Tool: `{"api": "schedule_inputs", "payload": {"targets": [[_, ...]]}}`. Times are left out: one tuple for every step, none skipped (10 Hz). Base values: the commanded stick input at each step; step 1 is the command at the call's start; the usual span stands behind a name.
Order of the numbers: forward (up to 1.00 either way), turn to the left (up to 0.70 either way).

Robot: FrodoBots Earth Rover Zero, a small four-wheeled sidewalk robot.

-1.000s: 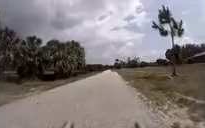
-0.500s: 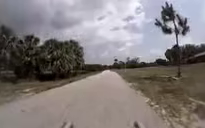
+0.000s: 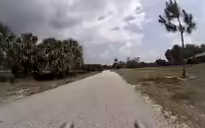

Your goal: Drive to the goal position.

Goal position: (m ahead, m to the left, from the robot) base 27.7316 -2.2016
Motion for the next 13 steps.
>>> {"api": "schedule_inputs", "payload": {"targets": [[0.85,0.00],[0.85,0.00],[0.85,0.00],[0.85,0.00],[0.85,0.00],[0.85,0.00],[0.85,0.00],[0.85,0.00],[0.85,0.00],[0.85,0.00],[0.85,0.00],[0.85,0.00],[0.85,0.00]]}}
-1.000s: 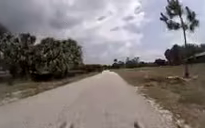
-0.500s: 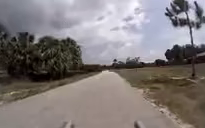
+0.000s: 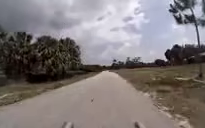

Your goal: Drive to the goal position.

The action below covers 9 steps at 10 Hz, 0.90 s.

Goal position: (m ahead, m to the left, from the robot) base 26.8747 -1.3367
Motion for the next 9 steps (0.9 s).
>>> {"api": "schedule_inputs", "payload": {"targets": [[0.85,0.00],[0.85,0.00],[0.85,0.00],[0.85,0.00],[0.85,0.00],[0.85,0.00],[0.85,0.00],[0.85,0.00],[0.85,0.00]]}}
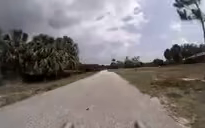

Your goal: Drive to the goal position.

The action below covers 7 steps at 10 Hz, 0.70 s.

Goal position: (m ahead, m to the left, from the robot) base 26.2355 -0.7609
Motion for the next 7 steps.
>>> {"api": "schedule_inputs", "payload": {"targets": [[0.85,0.00],[0.85,0.00],[0.85,0.00],[0.85,0.00],[0.85,0.00],[0.85,0.00],[0.85,0.00]]}}
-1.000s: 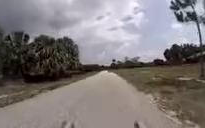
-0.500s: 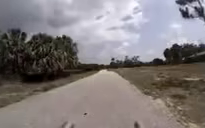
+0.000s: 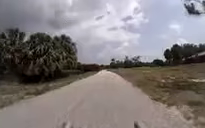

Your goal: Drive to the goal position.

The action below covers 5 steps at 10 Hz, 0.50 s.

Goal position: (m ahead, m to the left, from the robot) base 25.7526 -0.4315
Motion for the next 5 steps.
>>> {"api": "schedule_inputs", "payload": {"targets": [[0.85,0.00],[0.85,0.00],[0.85,0.00],[0.85,0.00],[0.85,0.00]]}}
